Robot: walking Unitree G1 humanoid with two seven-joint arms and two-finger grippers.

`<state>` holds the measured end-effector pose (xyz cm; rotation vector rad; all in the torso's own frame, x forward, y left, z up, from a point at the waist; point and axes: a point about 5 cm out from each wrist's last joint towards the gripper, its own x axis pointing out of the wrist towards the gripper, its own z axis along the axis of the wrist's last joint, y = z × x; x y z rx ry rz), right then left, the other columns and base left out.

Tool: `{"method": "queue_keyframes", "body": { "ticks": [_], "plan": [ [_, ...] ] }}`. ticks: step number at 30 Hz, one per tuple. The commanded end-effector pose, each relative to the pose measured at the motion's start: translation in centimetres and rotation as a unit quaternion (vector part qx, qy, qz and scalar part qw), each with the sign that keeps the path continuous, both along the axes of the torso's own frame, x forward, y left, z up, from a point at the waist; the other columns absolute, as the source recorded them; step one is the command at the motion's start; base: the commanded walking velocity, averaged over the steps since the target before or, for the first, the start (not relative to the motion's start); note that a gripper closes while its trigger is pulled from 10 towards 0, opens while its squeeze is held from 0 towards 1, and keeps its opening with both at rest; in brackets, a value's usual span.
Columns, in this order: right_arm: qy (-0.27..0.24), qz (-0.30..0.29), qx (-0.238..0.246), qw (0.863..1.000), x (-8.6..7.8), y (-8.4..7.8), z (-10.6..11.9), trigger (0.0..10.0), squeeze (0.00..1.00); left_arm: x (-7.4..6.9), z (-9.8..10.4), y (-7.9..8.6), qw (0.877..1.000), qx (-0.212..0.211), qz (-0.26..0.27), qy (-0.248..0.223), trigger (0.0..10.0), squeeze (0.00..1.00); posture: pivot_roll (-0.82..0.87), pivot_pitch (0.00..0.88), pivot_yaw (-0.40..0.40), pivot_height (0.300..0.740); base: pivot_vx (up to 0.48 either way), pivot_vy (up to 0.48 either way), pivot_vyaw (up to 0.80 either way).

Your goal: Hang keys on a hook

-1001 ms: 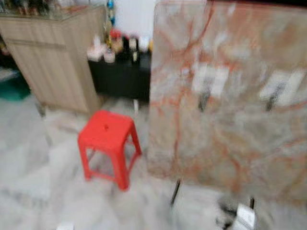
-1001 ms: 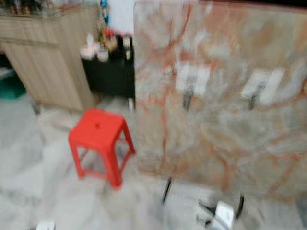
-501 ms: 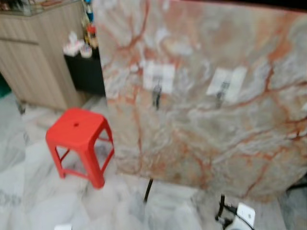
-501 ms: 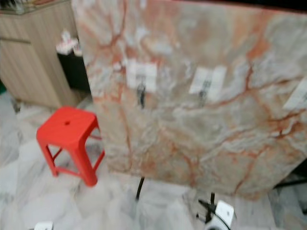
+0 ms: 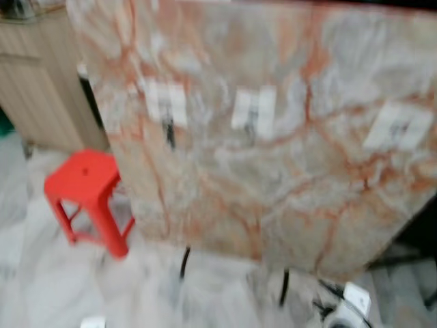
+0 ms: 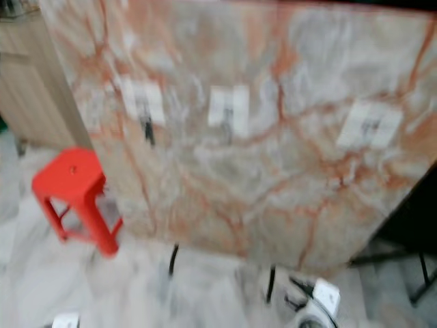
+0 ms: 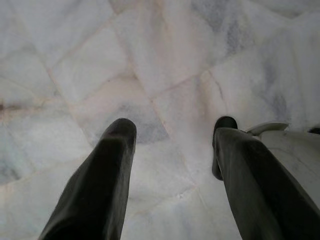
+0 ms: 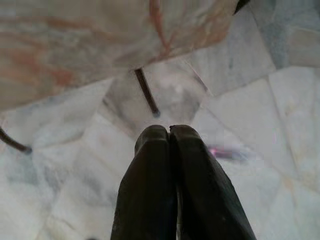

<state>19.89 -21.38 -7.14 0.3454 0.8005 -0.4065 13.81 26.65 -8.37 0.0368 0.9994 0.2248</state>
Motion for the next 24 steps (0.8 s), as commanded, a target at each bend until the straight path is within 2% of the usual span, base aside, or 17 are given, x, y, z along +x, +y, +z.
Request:
{"method": "queue_keyframes", "body": {
  "ticks": [1, 8, 11, 24],
  "plan": [
    [-0.009, -0.007, -0.002, 1.000, 0.4, -0.2, 0.3, 10.0, 0.00, -0.1, 0.0, 0.2, 1.000, 0.005, -0.001, 0.006, 10.0, 0.00, 0.04, 0.000, -0.023, 0.740, 0.000, 0.000, 0.00],
    [-0.018, -0.009, -0.003, 1.000, 0.8, 0.0, 0.5, 10.0, 0.00, -0.1, 0.0, 0.1, 1.000, 0.000, 0.006, 0.005, 10.0, 0.00, 0.03, 0.000, -0.024, 0.740, 0.000, 0.000, 0.00],
    [-0.018, -0.010, -0.003, 1.000, 0.9, 0.0, 0.5, 10.0, 0.00, -0.2, -0.1, 0.0, 1.000, -0.001, 0.010, 0.005, 10.0, 0.00, 0.03, 0.000, -0.025, 0.740, 0.000, 0.480, 0.00],
    [-0.035, -0.008, -0.005, 0.999, 1.9, 0.4, 1.1, 10.0, 0.00, -0.1, -0.1, 0.1, 1.000, 0.001, 0.003, 0.007, 10.0, 0.00, 0.04, 0.000, -0.025, 0.740, 0.000, 0.070, -0.76]
  ]
}}
